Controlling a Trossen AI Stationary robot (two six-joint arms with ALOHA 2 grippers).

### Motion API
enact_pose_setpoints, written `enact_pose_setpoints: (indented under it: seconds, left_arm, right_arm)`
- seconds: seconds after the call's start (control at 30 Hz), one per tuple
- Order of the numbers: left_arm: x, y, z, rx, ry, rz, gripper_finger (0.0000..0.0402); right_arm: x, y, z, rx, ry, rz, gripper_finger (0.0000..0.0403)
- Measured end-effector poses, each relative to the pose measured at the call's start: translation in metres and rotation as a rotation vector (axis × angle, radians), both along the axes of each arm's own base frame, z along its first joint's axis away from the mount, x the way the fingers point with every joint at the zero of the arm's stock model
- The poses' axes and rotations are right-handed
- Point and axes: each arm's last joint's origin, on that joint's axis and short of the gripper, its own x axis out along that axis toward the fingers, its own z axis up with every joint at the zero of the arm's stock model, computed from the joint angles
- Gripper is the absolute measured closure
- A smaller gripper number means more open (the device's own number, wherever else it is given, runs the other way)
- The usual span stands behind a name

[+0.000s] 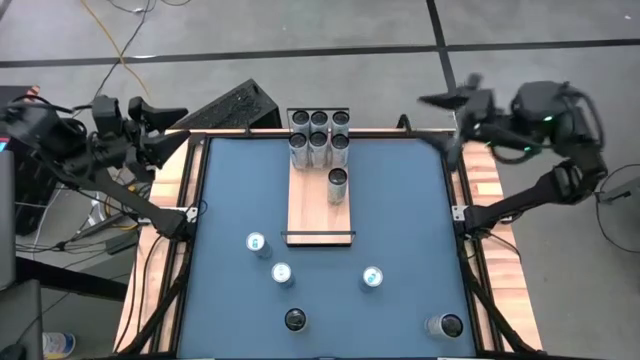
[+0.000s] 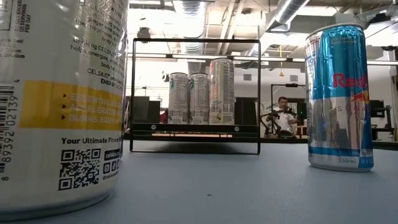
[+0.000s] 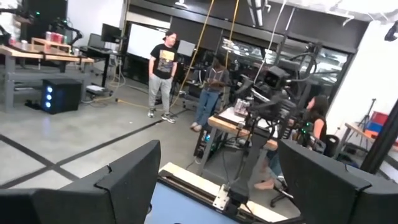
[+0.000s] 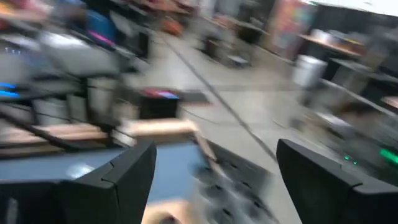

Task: Place canned beverage on shelf
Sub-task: Put the center white-yellow soda can on the shelf

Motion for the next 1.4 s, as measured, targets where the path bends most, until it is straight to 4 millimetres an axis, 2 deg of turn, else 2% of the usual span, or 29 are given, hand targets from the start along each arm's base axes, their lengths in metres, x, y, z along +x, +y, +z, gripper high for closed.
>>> enact_pose_setpoints:
  seconds: [0.13,0.27,0.5,0.73,1.03,1.17,1.4]
  left_arm:
    - [0.0,0.0,-0.002,-0.004,0.01,-0.023,0.0093]
    - [0.004,-0.002,-0.009,-0.026,0.062,-0.028,0.0093]
    - [0.009,-0.004,-0.011,-0.038,0.083,-0.002,0.0093]
    - [0.007,-0.001,-0.011,-0.06,0.086,0.1,0.0093]
    - [0.009,-0.002,-0.012,-0.06,0.091,0.099,0.0093]
    - [0.01,-0.002,-0.013,-0.049,0.103,0.099,0.0093]
    - [0.009,-0.002,-0.014,-0.04,0.12,0.1,0.0093]
  right_arm:
    - [-0.019,-0.003,-0.013,0.027,0.126,-0.133,0.0079]
    - [-0.011,-0.003,-0.036,0.094,0.267,-0.149,0.0079]
    - [0.037,-0.004,-0.104,0.068,0.476,-0.117,0.0079]
    - [0.089,-0.015,-0.165,0.06,0.503,0.038,0.0079]
    - [0.133,-0.046,-0.2,0.11,0.56,0.16,0.0079]
    - [0.148,-0.06,-0.213,0.103,0.574,0.191,0.0079]
    - [0.167,-0.073,-0.233,0.053,0.605,0.286,0.0079]
